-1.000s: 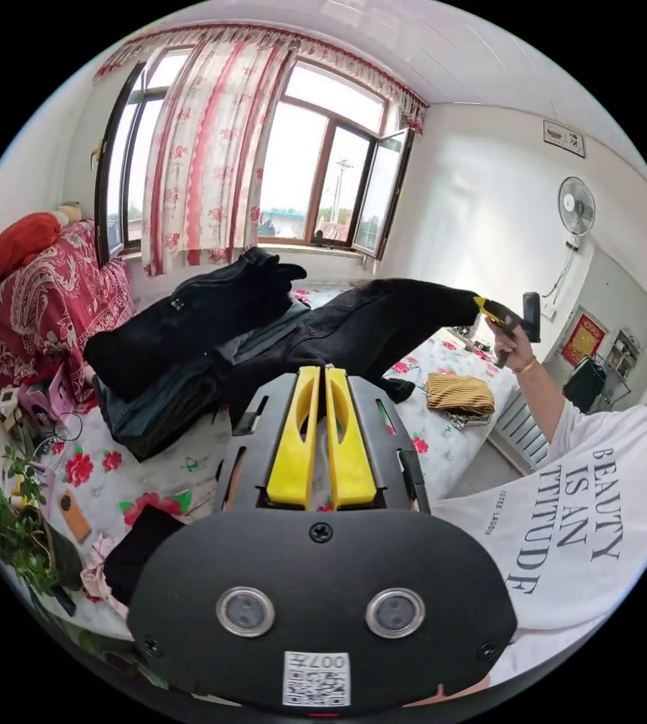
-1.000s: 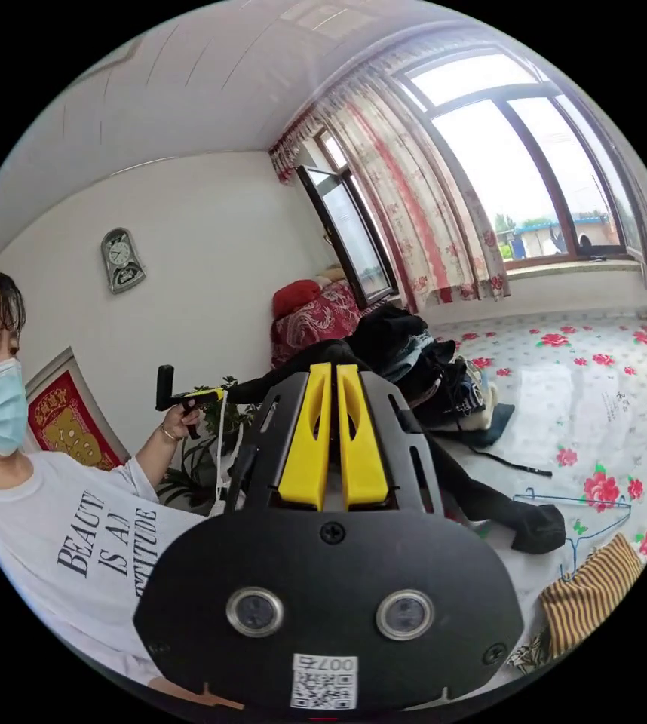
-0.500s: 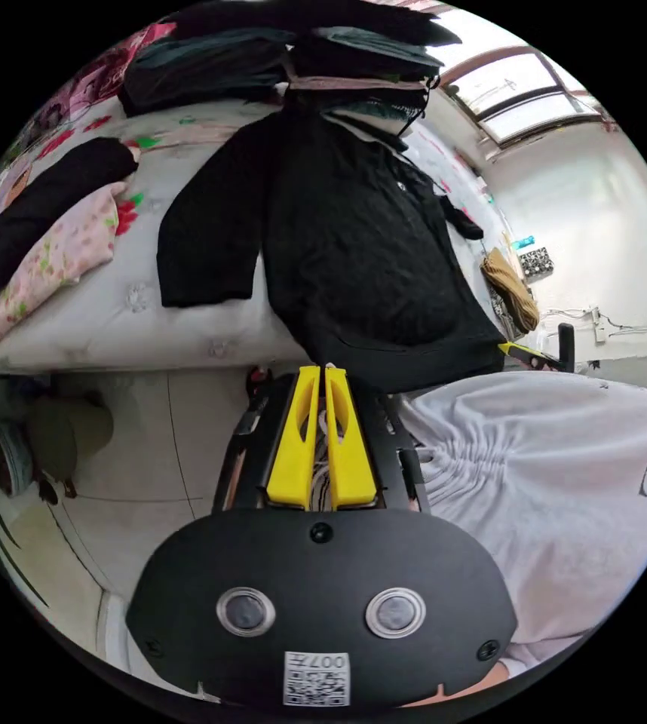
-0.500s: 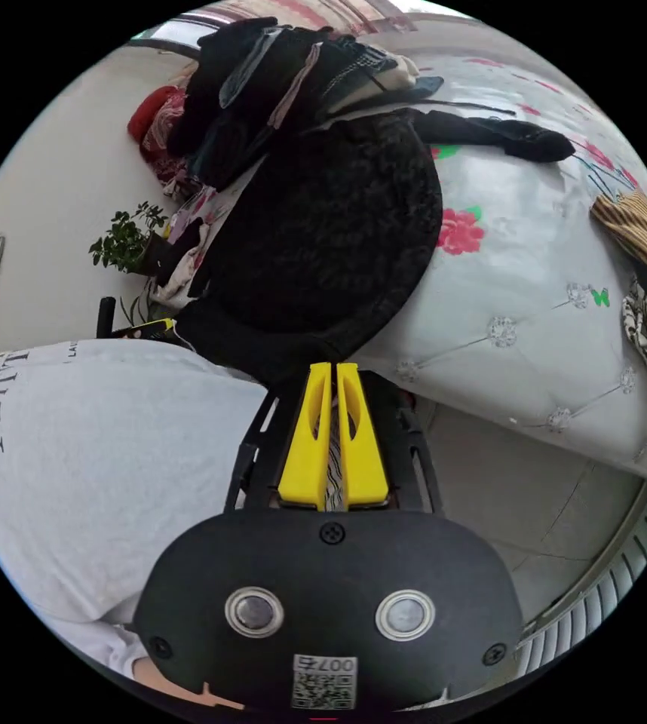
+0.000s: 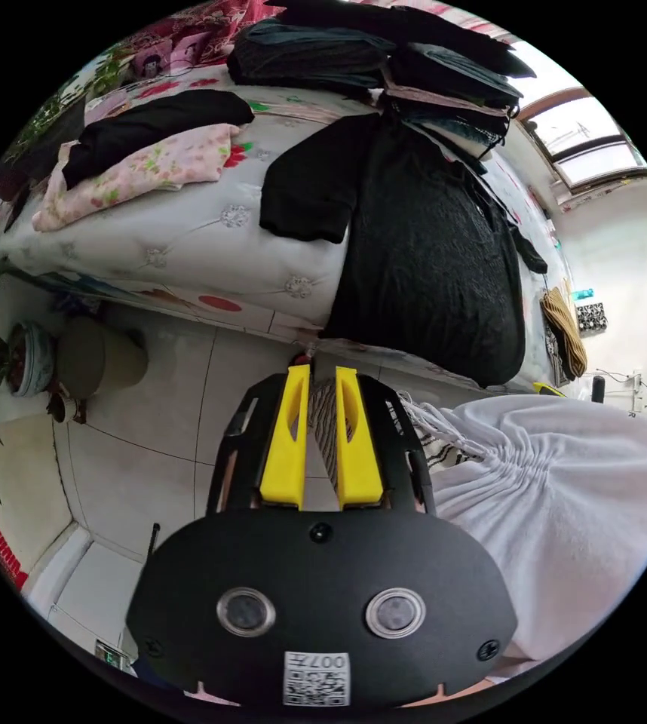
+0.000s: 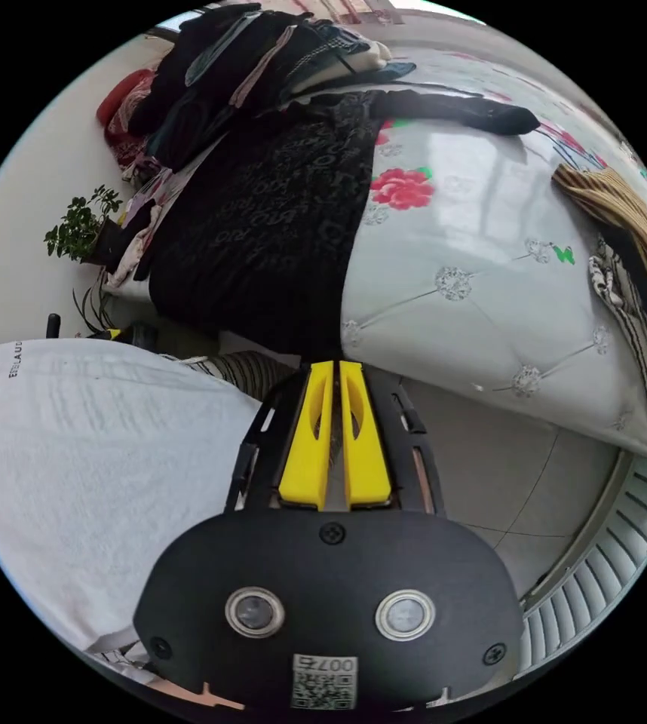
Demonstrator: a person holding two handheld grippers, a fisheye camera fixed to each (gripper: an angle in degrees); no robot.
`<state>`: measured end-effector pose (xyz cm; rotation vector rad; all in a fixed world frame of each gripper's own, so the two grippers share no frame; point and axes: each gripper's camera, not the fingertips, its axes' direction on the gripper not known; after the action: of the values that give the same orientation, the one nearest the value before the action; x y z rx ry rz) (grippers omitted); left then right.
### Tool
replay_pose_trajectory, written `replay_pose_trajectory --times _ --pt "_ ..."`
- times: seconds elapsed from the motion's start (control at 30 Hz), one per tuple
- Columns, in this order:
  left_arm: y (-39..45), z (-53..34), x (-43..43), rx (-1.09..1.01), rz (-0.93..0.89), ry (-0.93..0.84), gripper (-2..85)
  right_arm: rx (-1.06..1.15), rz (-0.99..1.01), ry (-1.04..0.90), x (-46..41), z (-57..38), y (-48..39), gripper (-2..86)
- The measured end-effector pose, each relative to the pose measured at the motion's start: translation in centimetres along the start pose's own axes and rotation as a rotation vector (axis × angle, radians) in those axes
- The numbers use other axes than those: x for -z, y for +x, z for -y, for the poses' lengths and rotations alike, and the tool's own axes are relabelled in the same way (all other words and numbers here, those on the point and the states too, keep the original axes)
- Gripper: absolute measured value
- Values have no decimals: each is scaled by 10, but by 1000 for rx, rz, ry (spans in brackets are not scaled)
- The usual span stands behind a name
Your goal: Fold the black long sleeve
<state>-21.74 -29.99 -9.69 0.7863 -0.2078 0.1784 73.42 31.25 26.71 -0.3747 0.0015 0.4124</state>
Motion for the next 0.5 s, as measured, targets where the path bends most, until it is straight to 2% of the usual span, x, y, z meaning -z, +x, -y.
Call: replay_pose_trajectory --times 0.17,0.3,0.5 --pt "12 40 16 -11 103 88 63 -199 -16 198 36 39 35 27" --pt "16 105 10 41 104 187 73 -287 -18 316 55 77 40 40" --pt "32 213 -29 1 113 147 85 -344 -53 376 78 155 45 57"
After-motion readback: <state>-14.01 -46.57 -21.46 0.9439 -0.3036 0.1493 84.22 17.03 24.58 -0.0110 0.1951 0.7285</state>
